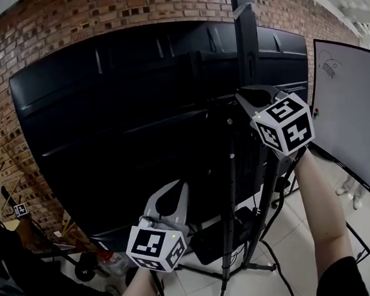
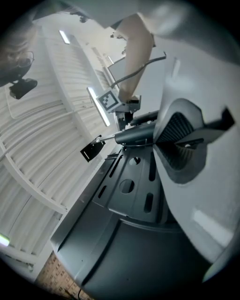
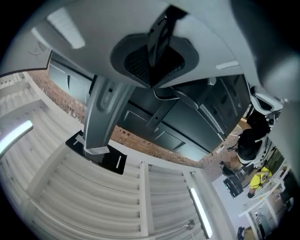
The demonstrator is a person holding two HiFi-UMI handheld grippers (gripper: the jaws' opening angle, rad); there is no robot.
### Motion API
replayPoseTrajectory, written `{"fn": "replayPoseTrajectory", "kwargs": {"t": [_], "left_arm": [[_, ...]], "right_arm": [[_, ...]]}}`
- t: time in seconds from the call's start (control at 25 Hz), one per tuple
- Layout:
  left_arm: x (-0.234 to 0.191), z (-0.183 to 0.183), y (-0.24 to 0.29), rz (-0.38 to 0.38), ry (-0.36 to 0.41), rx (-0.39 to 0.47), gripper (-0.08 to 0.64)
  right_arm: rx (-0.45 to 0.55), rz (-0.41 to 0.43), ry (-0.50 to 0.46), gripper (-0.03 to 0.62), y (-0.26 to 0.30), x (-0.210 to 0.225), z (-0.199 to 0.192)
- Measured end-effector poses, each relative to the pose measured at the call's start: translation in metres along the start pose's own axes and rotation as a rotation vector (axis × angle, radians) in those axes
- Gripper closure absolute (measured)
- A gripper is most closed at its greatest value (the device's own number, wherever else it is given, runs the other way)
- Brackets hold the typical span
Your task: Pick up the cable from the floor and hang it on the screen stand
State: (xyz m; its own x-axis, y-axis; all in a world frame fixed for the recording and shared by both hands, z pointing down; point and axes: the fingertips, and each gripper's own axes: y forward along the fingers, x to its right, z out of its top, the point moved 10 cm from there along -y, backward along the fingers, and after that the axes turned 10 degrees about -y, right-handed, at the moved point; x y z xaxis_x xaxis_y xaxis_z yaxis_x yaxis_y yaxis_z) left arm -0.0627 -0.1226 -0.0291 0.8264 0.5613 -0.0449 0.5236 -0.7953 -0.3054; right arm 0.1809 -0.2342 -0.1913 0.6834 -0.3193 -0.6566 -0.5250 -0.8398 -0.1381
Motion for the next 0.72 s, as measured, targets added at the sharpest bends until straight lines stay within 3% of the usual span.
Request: {"fn": "replayPoseTrajectory", "kwargs": {"t": [0.48, 0.6, 0.72], "left_arm": [[0.003, -0.006, 0.001, -0.022, -0.01, -0.018, 0.555], [0.003, -0.009, -0.003, -0.013, -0.018, -0.026, 0.554], [0.004, -0.01, -0.008, -0.001, -0.023, -0.035, 0.555]], "right_arm": [[-0.017, 0.025, 0.126, 0.572, -0.021, -0.029, -0.046], [0.021, 0.028, 0.191, 0.571, -0.024, -0.04, -0.051], [0.085, -0.02, 0.227, 0.569, -0.027, -0.048, -0.054]]}}
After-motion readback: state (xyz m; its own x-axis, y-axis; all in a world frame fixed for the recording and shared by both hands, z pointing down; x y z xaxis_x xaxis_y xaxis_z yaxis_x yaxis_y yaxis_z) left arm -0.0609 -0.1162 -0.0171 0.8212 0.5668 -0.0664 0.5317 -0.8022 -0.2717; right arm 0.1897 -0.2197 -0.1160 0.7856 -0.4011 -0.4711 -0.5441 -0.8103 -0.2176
